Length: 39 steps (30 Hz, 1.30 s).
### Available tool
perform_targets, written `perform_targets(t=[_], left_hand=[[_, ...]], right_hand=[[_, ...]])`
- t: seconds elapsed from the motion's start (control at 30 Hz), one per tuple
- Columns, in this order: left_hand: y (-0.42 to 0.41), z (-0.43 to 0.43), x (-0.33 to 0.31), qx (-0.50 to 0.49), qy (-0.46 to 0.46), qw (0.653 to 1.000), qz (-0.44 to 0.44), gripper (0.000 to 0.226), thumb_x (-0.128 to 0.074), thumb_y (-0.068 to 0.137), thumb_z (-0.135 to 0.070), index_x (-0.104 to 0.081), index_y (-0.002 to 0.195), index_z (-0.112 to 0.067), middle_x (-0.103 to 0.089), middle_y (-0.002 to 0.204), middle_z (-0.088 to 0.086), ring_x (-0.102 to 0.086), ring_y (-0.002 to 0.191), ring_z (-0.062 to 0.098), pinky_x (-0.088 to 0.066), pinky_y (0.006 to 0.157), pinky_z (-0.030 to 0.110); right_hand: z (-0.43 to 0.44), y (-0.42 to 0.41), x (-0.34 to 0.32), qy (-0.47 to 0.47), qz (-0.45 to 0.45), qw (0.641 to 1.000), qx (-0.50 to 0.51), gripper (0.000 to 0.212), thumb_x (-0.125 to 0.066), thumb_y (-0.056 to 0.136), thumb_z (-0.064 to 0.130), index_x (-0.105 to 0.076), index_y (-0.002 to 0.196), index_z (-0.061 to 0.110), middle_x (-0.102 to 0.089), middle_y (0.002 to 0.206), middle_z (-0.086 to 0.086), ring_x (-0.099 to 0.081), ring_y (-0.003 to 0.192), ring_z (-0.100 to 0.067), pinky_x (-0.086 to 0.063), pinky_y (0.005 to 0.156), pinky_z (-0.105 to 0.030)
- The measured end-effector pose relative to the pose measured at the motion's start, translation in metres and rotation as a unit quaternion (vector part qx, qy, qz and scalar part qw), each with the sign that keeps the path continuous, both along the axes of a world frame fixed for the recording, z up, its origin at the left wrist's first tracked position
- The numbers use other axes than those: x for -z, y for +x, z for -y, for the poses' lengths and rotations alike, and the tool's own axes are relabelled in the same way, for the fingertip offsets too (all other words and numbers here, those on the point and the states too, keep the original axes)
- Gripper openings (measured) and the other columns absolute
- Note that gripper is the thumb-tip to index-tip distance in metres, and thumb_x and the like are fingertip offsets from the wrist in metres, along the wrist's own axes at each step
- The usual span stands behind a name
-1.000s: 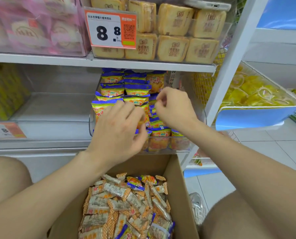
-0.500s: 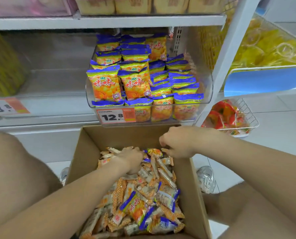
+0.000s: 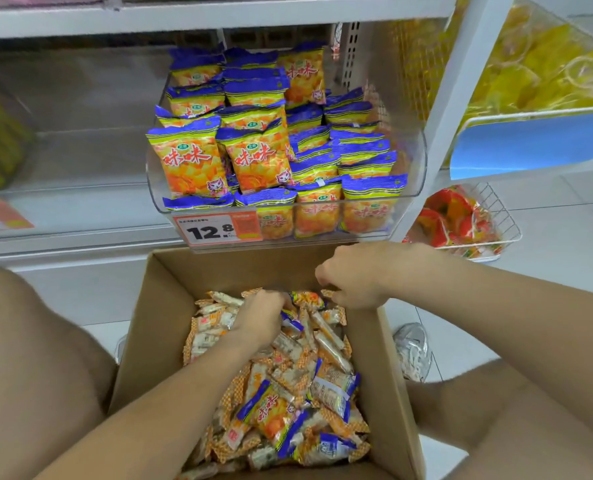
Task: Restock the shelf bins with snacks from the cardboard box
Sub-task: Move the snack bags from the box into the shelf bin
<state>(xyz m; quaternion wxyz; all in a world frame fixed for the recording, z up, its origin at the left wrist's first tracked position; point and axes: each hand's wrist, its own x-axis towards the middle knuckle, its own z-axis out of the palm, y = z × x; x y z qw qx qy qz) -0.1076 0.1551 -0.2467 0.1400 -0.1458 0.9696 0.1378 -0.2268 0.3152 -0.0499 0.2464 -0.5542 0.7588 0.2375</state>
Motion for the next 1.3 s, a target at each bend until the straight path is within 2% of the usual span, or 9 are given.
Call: perform_targets(t=[0.2, 0.37, 0.5, 0.6, 0.77, 0.97, 1.13, 1.2, 1.3], left_hand=[[0.009, -0.003, -0.094, 0.064, 0.083, 0.994, -0.01, 0.014, -0.061, 0.104, -0.027, -0.068, 0.116, -0.024, -0.074, 0.109, 0.003, -0.068, 0.099, 0.028, -0.055, 0.081, 0.042], [0.017, -0.004, -0.194, -0.02, 0.172, 0.977, -0.126, 0.017, -0.058, 0.105, -0.03, -0.07, 0.101, -0.019, -0.075, 0.08, 0.002, -0.071, 0.058, 0.012, -0.052, 0.056, 0.029], [0.028, -0.002, -0.242, -0.187, 0.356, 0.892, -0.204, 0.022, -0.06, 0.105, -0.02, -0.071, 0.095, -0.004, -0.074, 0.068, 0.015, -0.073, 0.052, 0.027, -0.055, 0.044, 0.028], [0.035, 0.004, -0.259, -0.272, 0.449, 0.827, -0.203, 0.031, -0.059, 0.105, -0.024, -0.072, 0.096, 0.003, -0.073, 0.067, 0.018, -0.071, 0.052, 0.028, -0.053, 0.043, 0.03], [0.036, 0.008, -0.268, -0.219, 0.221, 0.88, -0.36, 0.042, -0.055, 0.104, -0.039, -0.073, 0.077, -0.012, -0.064, 0.062, -0.001, -0.06, 0.062, 0.016, -0.046, 0.062, 0.034], [0.024, 0.006, -0.267, -0.164, 0.317, 0.832, -0.425, 0.012, -0.078, 0.087, -0.042, -0.074, 0.098, -0.039, -0.074, 0.098, -0.023, -0.074, 0.087, 0.011, -0.065, 0.074, 0.047], [0.019, 0.001, -0.273, -0.096, 0.184, 0.852, -0.481, 0.01, -0.073, 0.097, -0.031, -0.081, 0.1, -0.025, -0.073, 0.089, -0.019, -0.065, 0.081, 0.004, -0.048, 0.074, 0.016], [0.014, 0.004, -0.272, -0.042, 0.068, 0.858, -0.507, 0.008, -0.071, 0.097, -0.025, -0.079, 0.099, -0.023, -0.07, 0.095, -0.015, -0.059, 0.091, 0.005, -0.046, 0.085, 0.024], [0.005, 0.013, -0.269, -0.019, -0.053, 0.873, -0.485, 0.025, -0.064, 0.095, -0.031, -0.073, 0.117, -0.025, -0.062, 0.121, -0.005, -0.052, 0.119, 0.022, -0.041, 0.099, 0.042]], right_hand=[[0.004, 0.005, -0.019, -0.018, 0.01, 1.0, 0.014, 0.038, -0.058, 0.101, 0.03, -0.055, 0.137, 0.018, -0.061, 0.125, -0.011, -0.063, 0.109, -0.033, -0.056, 0.086, -0.043], [0.006, 0.009, -0.058, -0.105, 0.092, 0.989, 0.053, 0.077, -0.088, 0.069, 0.065, -0.047, 0.117, 0.021, -0.05, 0.089, 0.01, -0.055, 0.087, -0.018, -0.045, 0.067, -0.034], [0.001, 0.022, -0.079, -0.239, 0.165, 0.956, 0.048, 0.087, -0.098, 0.052, 0.062, -0.039, 0.105, 0.025, -0.048, 0.098, 0.01, -0.046, 0.082, -0.007, -0.037, 0.063, -0.024], [0.001, 0.025, -0.086, -0.387, 0.192, 0.901, 0.046, 0.06, -0.094, 0.068, 0.039, -0.049, 0.105, 0.026, -0.055, 0.095, 0.013, -0.054, 0.078, -0.005, -0.043, 0.062, -0.021], [-0.004, 0.009, -0.105, -0.461, 0.333, 0.794, 0.216, 0.021, -0.072, 0.096, 0.023, -0.063, 0.114, 0.016, -0.073, 0.081, -0.003, -0.073, 0.068, -0.024, -0.058, 0.059, -0.042], [0.005, 0.006, -0.1, -0.482, 0.405, 0.686, 0.365, 0.04, -0.079, 0.092, 0.034, -0.056, 0.122, 0.019, -0.078, 0.085, -0.008, -0.07, 0.068, -0.025, -0.055, 0.061, -0.036], [0.016, -0.001, -0.092, -0.606, 0.368, 0.514, 0.483, 0.045, -0.08, 0.088, 0.043, -0.061, 0.122, 0.021, -0.079, 0.1, -0.003, -0.077, 0.081, -0.013, -0.059, 0.066, -0.032], [0.017, -0.016, -0.094, -0.671, 0.246, 0.531, 0.454, 0.037, -0.075, 0.092, 0.045, -0.058, 0.118, 0.025, -0.077, 0.093, 0.002, -0.076, 0.08, -0.012, -0.061, 0.072, -0.039], [0.022, -0.046, -0.094, -0.672, 0.063, 0.632, 0.38, 0.036, -0.07, 0.096, 0.043, -0.052, 0.121, 0.025, -0.069, 0.092, 0.009, -0.068, 0.087, -0.019, -0.05, 0.075, -0.037]])
